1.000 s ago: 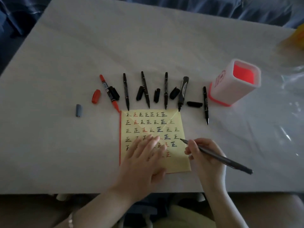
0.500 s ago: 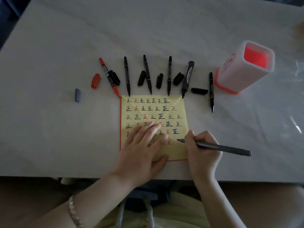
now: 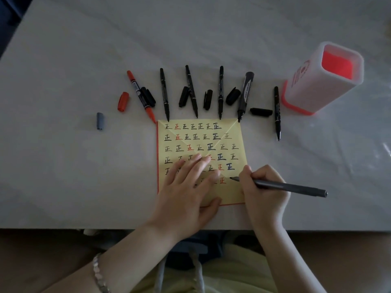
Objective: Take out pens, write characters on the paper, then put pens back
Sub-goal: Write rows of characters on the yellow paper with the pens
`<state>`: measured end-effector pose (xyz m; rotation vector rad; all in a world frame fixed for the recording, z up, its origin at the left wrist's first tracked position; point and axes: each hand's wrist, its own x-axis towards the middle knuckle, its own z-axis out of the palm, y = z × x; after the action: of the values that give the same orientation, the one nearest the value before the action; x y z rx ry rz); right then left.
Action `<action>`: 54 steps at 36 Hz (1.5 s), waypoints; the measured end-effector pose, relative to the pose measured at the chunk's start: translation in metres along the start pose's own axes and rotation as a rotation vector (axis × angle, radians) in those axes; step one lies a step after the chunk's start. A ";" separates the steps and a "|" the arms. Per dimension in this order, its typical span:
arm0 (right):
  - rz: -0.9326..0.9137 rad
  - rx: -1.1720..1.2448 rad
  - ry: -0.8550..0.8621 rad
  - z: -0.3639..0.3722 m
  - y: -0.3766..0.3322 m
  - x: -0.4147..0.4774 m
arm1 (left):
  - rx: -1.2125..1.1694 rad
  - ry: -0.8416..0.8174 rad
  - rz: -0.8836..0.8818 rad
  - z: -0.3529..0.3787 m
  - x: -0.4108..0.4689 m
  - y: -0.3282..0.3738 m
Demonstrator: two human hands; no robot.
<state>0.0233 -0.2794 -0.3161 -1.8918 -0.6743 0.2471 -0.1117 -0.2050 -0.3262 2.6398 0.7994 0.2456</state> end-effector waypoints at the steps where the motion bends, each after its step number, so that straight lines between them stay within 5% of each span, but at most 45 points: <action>1: -0.002 -0.009 0.013 0.000 0.000 0.000 | -0.001 0.000 0.000 0.000 0.000 0.000; 54: 0.013 -0.003 0.017 0.000 0.001 -0.001 | -0.001 -0.014 -0.008 -0.001 0.001 0.001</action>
<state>0.0224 -0.2804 -0.3170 -1.8997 -0.6516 0.2374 -0.1108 -0.2052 -0.3248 2.6337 0.8054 0.2246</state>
